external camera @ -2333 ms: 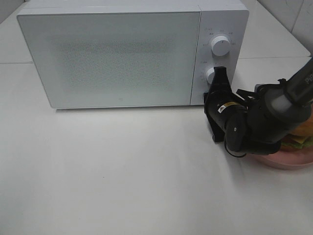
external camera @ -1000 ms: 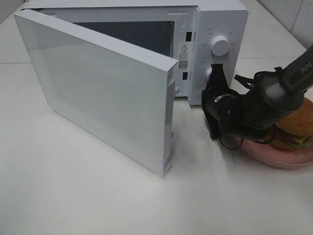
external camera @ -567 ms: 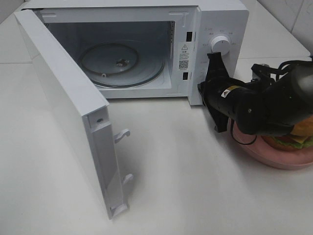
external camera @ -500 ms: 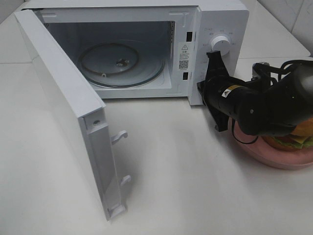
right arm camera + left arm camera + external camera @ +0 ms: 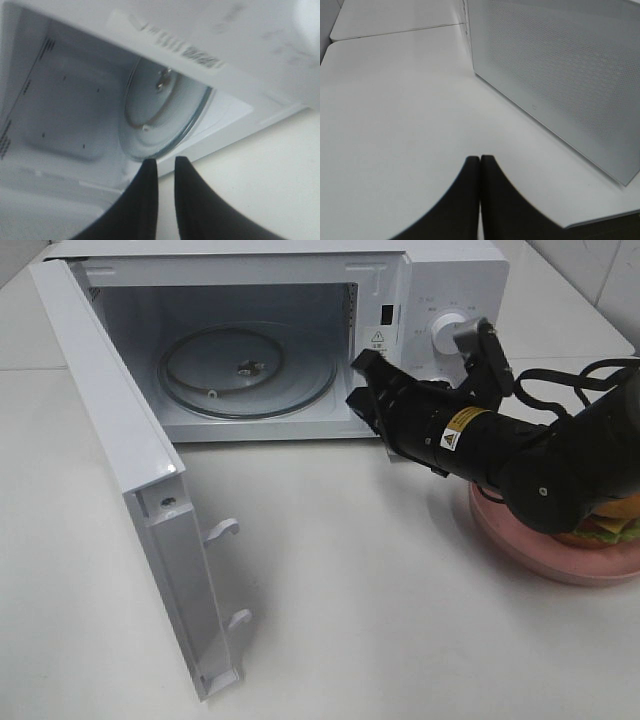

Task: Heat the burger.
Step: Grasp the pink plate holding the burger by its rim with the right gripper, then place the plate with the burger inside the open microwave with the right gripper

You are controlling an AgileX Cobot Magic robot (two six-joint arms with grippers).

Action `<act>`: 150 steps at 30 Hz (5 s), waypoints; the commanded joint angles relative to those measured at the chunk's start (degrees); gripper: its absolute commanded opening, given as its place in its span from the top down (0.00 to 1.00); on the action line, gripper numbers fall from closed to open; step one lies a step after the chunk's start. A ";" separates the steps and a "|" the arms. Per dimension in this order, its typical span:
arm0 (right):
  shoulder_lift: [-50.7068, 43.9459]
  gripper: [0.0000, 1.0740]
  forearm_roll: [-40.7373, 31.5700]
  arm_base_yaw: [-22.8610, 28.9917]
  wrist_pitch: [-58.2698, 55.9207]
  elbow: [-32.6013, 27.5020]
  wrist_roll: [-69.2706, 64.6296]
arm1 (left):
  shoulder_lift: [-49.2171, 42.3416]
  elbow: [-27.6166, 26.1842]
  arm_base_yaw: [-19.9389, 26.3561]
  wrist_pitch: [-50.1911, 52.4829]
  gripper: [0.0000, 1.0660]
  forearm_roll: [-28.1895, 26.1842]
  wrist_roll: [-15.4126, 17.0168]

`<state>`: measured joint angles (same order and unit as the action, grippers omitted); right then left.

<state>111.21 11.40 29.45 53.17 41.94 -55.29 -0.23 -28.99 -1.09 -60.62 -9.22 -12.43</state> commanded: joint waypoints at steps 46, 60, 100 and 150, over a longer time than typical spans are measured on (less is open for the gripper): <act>-17.19 0.82 -9.85 -0.06 -84.28 9.40 53.92 | -1.20 0.06 0.29 0.74 1.00 -0.23 0.11; -17.19 0.55 -15.36 -0.06 -86.17 12.26 58.61 | -1.20 0.06 0.29 0.74 1.00 -0.23 0.11; 0.97 0.35 8.25 -0.17 -86.00 14.73 42.97 | -1.20 0.06 0.29 0.74 1.00 -0.11 0.06; -13.58 1.00 16.90 6.42 -91.10 5.21 47.56 | -1.20 0.06 0.29 0.74 1.00 -0.11 0.11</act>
<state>98.89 25.15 35.52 -37.13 47.21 -7.28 -0.23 -28.99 -1.09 -60.62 -9.22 -12.43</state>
